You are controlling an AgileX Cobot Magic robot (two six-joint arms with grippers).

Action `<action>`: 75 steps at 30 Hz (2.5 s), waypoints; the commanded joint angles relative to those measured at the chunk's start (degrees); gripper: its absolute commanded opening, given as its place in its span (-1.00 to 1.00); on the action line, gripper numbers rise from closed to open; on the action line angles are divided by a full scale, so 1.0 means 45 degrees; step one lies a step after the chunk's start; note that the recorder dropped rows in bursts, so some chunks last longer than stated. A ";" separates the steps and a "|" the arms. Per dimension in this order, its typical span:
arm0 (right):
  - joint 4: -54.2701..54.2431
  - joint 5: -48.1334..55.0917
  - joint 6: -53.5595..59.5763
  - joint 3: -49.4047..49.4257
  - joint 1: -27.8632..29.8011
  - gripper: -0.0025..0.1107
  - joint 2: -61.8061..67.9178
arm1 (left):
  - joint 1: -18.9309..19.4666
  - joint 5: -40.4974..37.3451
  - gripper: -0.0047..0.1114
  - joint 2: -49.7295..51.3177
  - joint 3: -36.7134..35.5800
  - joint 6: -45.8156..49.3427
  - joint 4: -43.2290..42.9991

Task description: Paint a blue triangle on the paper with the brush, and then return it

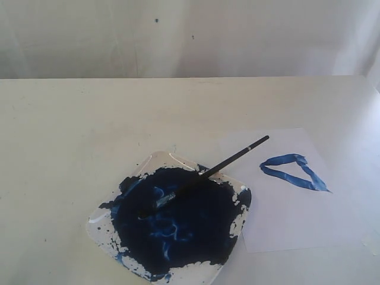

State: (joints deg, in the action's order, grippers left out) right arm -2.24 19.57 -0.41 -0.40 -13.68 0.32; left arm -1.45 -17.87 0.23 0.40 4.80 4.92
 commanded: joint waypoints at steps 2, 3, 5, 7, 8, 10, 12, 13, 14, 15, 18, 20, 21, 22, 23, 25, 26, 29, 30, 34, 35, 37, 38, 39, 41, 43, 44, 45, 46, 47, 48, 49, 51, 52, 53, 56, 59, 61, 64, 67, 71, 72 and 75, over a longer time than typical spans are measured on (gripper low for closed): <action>0.0087 -0.0084 -0.0058 0.0089 -0.0014 -0.96 -0.0071 | 0.0042 0.0074 -0.92 -0.0052 -0.0089 -0.0009 0.0047; 0.0087 -0.0084 -0.0058 0.0089 -0.0014 -0.96 -0.0071 | 0.0042 0.0074 -0.92 -0.0052 -0.0089 -0.0009 0.0047; 0.0087 -0.0084 -0.0058 0.0089 -0.0014 -0.96 -0.0071 | 0.0042 0.0074 -0.92 -0.0052 -0.0089 -0.0009 0.0047; 0.0087 -0.0084 -0.0058 0.0089 -0.0014 -0.96 -0.0071 | 0.0042 0.0074 -0.92 -0.0052 -0.0089 -0.0009 0.0047; 0.0087 -0.0084 -0.0058 0.0089 -0.0014 -0.96 -0.0071 | 0.0042 0.0074 -0.92 -0.0052 -0.0089 -0.0009 0.0047; 0.0087 -0.0084 -0.0058 0.0089 -0.0014 -0.96 -0.0071 | 0.0042 0.0074 -0.92 -0.0052 -0.0089 -0.0009 0.0047; 0.0087 -0.0084 -0.0058 0.0089 -0.0014 -0.96 -0.0071 | 0.0042 0.0074 -0.92 -0.0052 -0.0089 -0.0009 0.0047; 0.0087 -0.0084 -0.0058 0.0089 -0.0014 -0.96 -0.0071 | 0.0042 0.0074 -0.92 -0.0052 -0.0089 -0.0009 0.0047; 0.0087 -0.0084 -0.0058 0.0089 -0.0014 -0.96 -0.0071 | 0.0042 0.0074 -0.92 -0.0052 -0.0089 -0.0009 0.0047; 0.0087 -0.0084 -0.0058 0.0089 -0.0014 -0.96 -0.0071 | 0.0038 0.0074 -0.92 -0.0052 -0.0089 -0.0009 0.0025; 0.0087 -0.0084 -0.0058 0.0089 -0.0014 -0.96 -0.0071 | 0.0038 0.0074 -0.92 -0.0052 -0.0089 -0.0009 0.0025; 0.0087 -0.0084 -0.0058 0.0089 -0.0014 -0.96 -0.0071 | 0.0038 0.0074 -0.92 -0.0052 -0.0089 -0.0009 0.0025; 0.0087 -0.0084 -0.0058 0.0089 -0.0014 -0.96 -0.0071 | 0.0038 0.0074 -0.92 -0.0052 -0.0089 -0.0009 0.0025; 0.0087 -0.0084 -0.0058 0.0089 -0.0014 -0.96 -0.0071 | 0.0038 0.0074 -0.92 -0.0052 -0.0089 -0.0009 0.0025; 0.0087 -0.0084 -0.0058 0.0089 -0.0014 -0.96 -0.0071 | 0.0038 0.0074 -0.92 -0.0052 -0.0089 -0.0009 0.0025; 0.0087 -0.0084 -0.0058 0.0089 -0.0014 -0.96 -0.0071 | 0.0038 0.0074 -0.92 -0.0052 -0.0089 -0.0009 0.0025; 0.0087 -0.0084 -0.0058 0.0089 -0.0014 -0.96 -0.0071 | 0.0038 0.0074 -0.92 -0.0052 -0.0089 -0.0009 0.0025; 0.0087 -0.0084 -0.0058 0.0089 -0.0014 -0.96 -0.0071 | 0.0038 0.0074 -0.92 -0.0052 -0.0089 -0.0009 0.0025; 0.0087 -0.0084 -0.0058 0.0089 -0.0014 -0.96 -0.0071 | 0.0038 0.0074 -0.92 -0.0052 -0.0089 -0.0009 0.0025; 0.0087 -0.0084 -0.0058 0.0089 -0.0014 -0.96 -0.0071 | 0.0588 0.0074 -0.92 -0.0052 -0.0089 -0.0009 -0.0016; 0.0087 -0.0084 -0.0058 0.0089 -0.0014 -0.96 -0.0071 | 0.0588 0.0074 -0.92 -0.0052 -0.0089 -0.0009 -0.0016; 0.0087 -0.0084 -0.0058 0.0089 -0.0014 -0.96 -0.0071 | 0.0594 0.0074 -0.92 -0.0052 -0.0089 -0.0009 -0.0016; 0.0087 -0.0084 -0.0058 0.0089 -0.0014 -0.96 -0.0071 | 0.0594 0.0074 -0.92 -0.0052 -0.0089 -0.0009 -0.0016; 0.0087 -0.0084 -0.0058 0.0089 -0.0014 -0.96 -0.0071 | 0.0594 0.0074 -0.92 -0.0052 -0.0089 -0.0009 -0.0016; 0.0087 -0.0084 -0.0058 0.0089 -0.0014 -0.96 -0.0071 | 0.0594 0.0074 -0.92 -0.0052 -0.0089 -0.0009 -0.0016; 0.0087 -0.0084 -0.0109 0.0089 -0.0014 -0.96 -0.0071 | 0.0594 0.0074 -0.92 -0.0052 -0.0089 -0.0009 -0.0016; 0.0087 -0.0084 -0.0109 0.0089 -0.0014 -0.96 -0.0071 | 0.0594 0.0074 -0.92 -0.0052 -0.0089 -0.0009 -0.0016; 0.0087 -0.0084 -0.0109 0.0089 -0.0014 -0.96 -0.0071 | 0.0594 0.0074 -0.92 -0.0052 -0.0089 -0.0009 -0.0016; 0.0087 -0.0084 -0.0109 0.0089 -0.0014 -0.96 -0.0071 | 0.0594 0.0074 -0.92 -0.0052 -0.0089 -0.0009 -0.0016; 0.0087 -0.0084 -0.0109 0.0089 -0.0014 -0.96 -0.0071 | 0.0594 0.0074 -0.92 -0.0052 -0.0089 -0.0009 -0.0016; 0.0087 -0.0084 -0.0109 0.0089 -0.0014 -0.96 -0.0071 | 0.0594 0.0074 -0.92 -0.0052 -0.0089 -0.0009 -0.0016; 0.0087 -0.0084 -0.0109 0.0089 -0.0014 -0.96 -0.0071 | 0.0594 0.0074 -0.92 -0.0052 -0.0089 -0.0009 -0.0016; 0.0087 -0.0084 -0.0109 0.0089 -0.0014 -0.96 -0.0071 | 0.0623 0.0074 -0.92 -0.0052 -0.0089 -0.0009 -0.0016; 0.0087 -0.0084 -0.0109 0.0089 -0.0014 -0.96 -0.0071 | 0.0645 0.0074 -0.92 -0.0052 -0.0089 -0.0009 -0.0016; 0.0087 -0.0084 -0.0109 0.0089 -0.0014 -0.96 -0.0071 | 0.0652 0.0074 -0.92 -0.0052 -0.0089 -0.0009 -0.0016; 0.0087 -0.0084 -0.0109 0.0089 -0.0014 -0.96 -0.0071 | 0.0652 0.0074 -0.92 -0.0052 -0.0089 -0.0009 -0.0016; 0.0087 -0.0084 -0.0109 0.0089 -0.0014 -0.96 -0.0071 | 0.0652 0.0074 -0.92 -0.0052 -0.0089 -0.0009 -0.0016; 0.0087 -0.0084 -0.0109 0.0089 -0.0014 -0.96 -0.0071 | 0.0652 0.0074 -0.92 -0.0052 -0.0089 -0.0009 -0.0016; 0.0087 -0.0084 -0.0109 0.0089 -0.0014 -0.96 -0.0071 | 0.0650 0.0074 -0.92 -0.0052 -0.0089 -0.0009 -0.0016; 0.0087 -0.0084 -0.0109 0.0089 -0.0014 -0.96 -0.0071 | 0.0650 0.0074 -0.92 -0.0052 -0.0089 -0.0009 -0.0016; 0.0087 -0.0084 -0.0109 0.0089 -0.0014 -0.96 -0.0071 | 0.0650 0.0074 -0.92 -0.0052 -0.0089 -0.0009 -0.0016; 0.0087 -0.0084 -0.0109 0.0089 -0.0014 -0.96 -0.0071 | 0.0650 0.0074 -0.92 -0.0052 -0.0089 -0.0009 -0.0016; 0.0087 -0.0084 -0.0109 0.0089 -0.0014 -0.96 -0.0071 | 0.0650 0.0074 -0.92 -0.0052 -0.0089 -0.0009 -0.0016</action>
State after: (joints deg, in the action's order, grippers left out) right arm -2.24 19.57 -0.87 -0.40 -13.68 0.32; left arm 1.30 -17.76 0.23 0.40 4.80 4.69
